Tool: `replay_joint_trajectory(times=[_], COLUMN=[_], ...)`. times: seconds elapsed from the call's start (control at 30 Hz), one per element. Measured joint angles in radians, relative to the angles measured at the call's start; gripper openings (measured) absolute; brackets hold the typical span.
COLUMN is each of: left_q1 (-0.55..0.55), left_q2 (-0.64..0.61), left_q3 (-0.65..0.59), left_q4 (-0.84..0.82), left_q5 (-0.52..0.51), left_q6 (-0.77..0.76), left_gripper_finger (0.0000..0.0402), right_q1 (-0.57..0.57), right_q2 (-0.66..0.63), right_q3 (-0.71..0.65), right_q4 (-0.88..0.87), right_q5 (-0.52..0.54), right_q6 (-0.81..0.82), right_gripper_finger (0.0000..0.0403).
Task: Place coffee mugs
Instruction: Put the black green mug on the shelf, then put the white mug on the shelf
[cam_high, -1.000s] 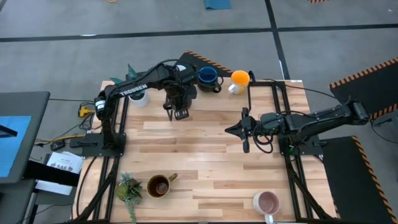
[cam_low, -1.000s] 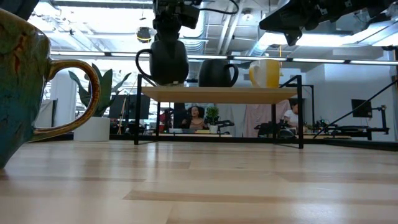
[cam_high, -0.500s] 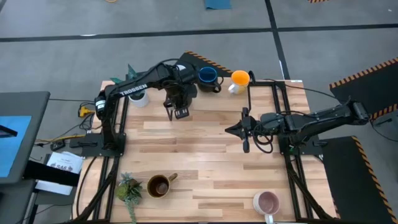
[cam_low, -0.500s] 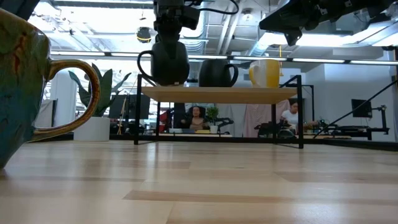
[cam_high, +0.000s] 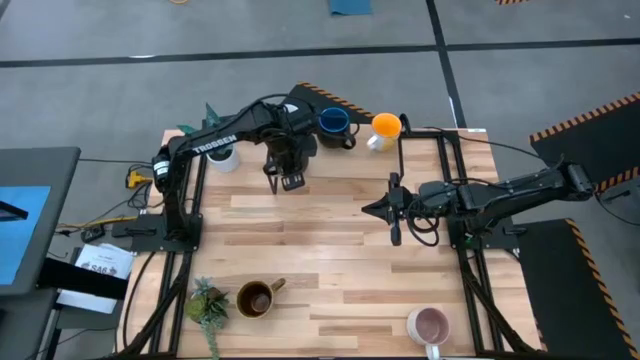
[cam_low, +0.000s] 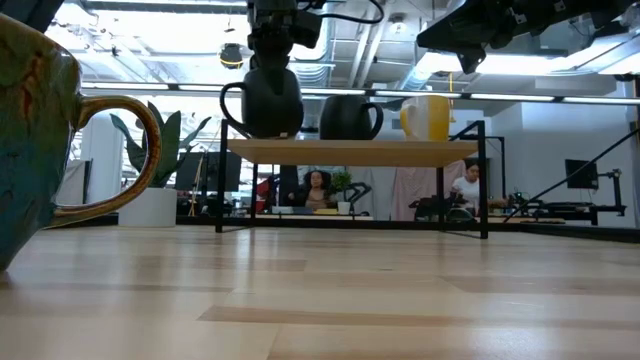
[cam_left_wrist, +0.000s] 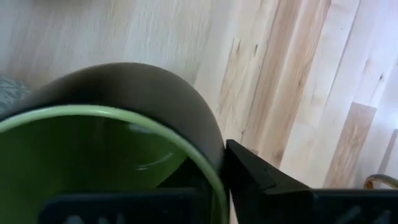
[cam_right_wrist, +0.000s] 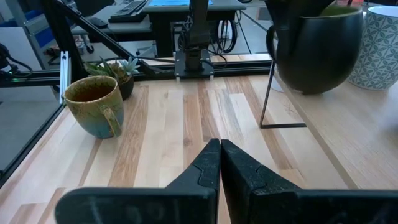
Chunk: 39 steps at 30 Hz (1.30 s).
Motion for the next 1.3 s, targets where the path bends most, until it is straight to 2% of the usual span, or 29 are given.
replay_joint_trajectory(times=[0.23, 0.43, 0.63, 1.1, 1.3], left_q1=[0.000, 0.000, 0.010, 0.005, -0.024], left_q2=[-0.002, -0.002, -0.007, -0.011, -0.032], left_q3=[0.001, 0.001, 0.020, 0.214, 0.226], left_q4=[0.007, 0.040, 0.040, -0.020, -0.018], left_q5=[-0.008, -0.025, -0.030, -0.034, -0.031], left_q6=[0.000, 0.013, 0.021, 0.018, 0.019], left_gripper_finger=[0.0088, 0.0116, 0.0120, 0.0120, 0.0117], right_q1=[0.000, 0.000, 0.000, 0.000, 0.000], right_q2=[0.000, 0.000, 0.000, 0.000, 0.000], right_q3=[0.000, 0.000, 0.000, 0.000, 0.000], right_q4=[0.000, 0.000, 0.002, 0.004, 0.003], right_q5=[0.000, 0.000, 0.000, 0.000, 0.000], right_q6=[0.000, 0.000, 0.000, -0.001, -0.001], right_gripper_finger=[0.0040, 0.0040, 0.0040, 0.0040, 0.0040])
